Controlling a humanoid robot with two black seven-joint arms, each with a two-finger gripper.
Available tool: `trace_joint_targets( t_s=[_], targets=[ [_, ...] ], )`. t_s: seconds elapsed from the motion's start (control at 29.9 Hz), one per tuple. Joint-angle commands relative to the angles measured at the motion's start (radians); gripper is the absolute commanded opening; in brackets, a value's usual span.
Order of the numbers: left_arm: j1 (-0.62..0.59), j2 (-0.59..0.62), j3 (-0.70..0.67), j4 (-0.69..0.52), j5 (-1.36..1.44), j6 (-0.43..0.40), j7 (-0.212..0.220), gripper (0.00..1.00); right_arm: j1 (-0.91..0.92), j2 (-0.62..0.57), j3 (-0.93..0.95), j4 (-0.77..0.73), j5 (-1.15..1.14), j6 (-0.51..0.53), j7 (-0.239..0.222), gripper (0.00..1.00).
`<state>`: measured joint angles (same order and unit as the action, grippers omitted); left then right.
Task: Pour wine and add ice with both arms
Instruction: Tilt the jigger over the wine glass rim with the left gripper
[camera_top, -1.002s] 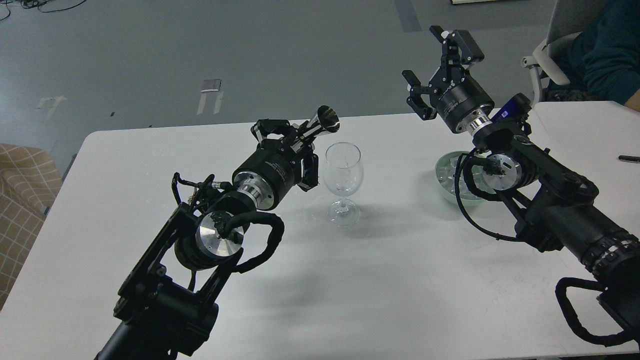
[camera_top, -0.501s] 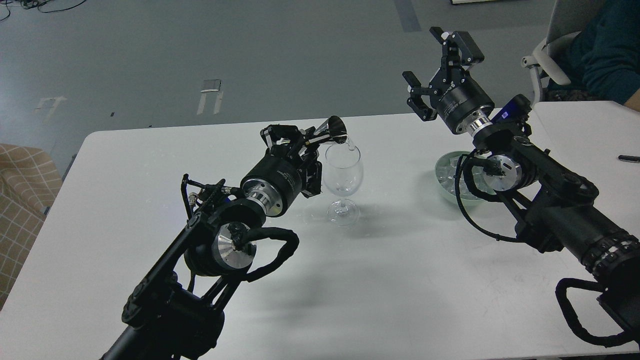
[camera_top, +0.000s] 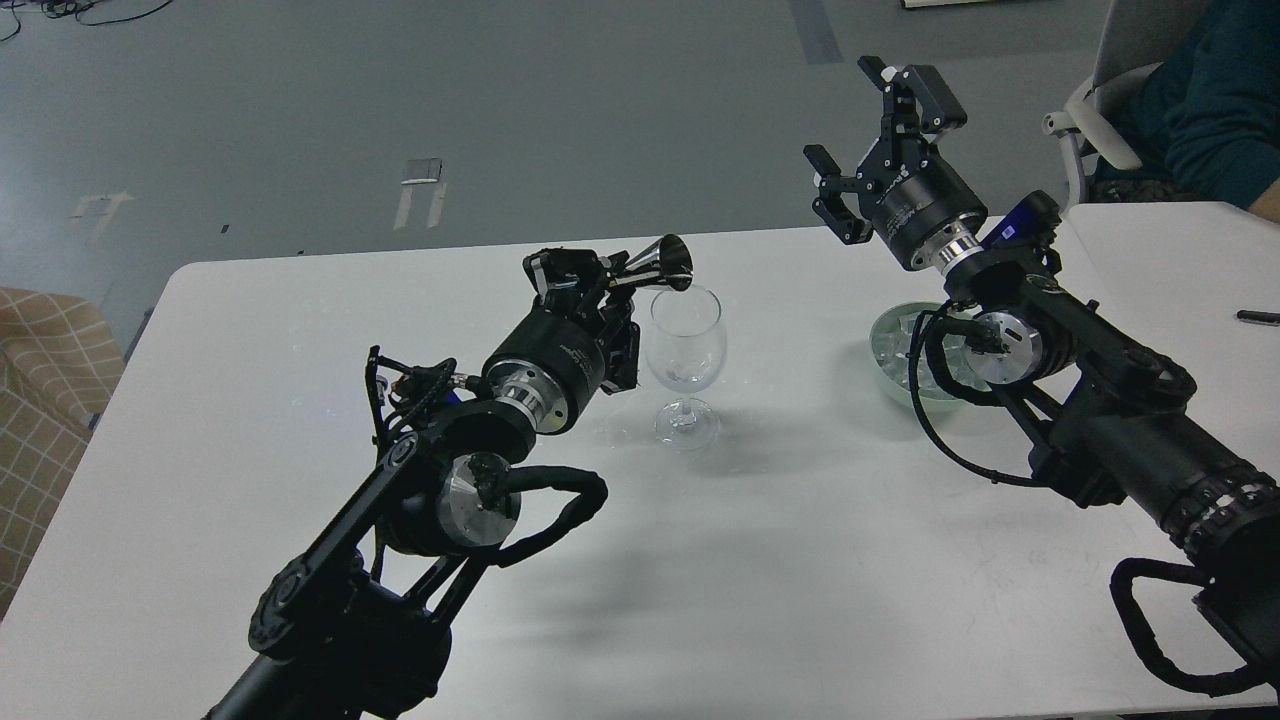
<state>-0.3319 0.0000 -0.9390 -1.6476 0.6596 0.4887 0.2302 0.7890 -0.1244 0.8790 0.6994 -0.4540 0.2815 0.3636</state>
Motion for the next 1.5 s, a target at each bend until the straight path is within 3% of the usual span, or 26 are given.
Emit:
trace_joint_targets(
  t_s=[0.0, 1.47],
  targets=[
    [0.002, 0.0, 0.0, 0.0, 0.029, 0.0, -0.002, 0.0, -0.002, 0.0, 0.0, 0.0, 0.0, -0.001, 0.0, 1.0],
    [0.005, 0.0, 0.069, 0.022, 0.35, -0.021, -0.026, 0.0, -0.008, 0.009, 0.0, 0.0, 0.0, -0.001, 0.0, 1.0]
  ],
)
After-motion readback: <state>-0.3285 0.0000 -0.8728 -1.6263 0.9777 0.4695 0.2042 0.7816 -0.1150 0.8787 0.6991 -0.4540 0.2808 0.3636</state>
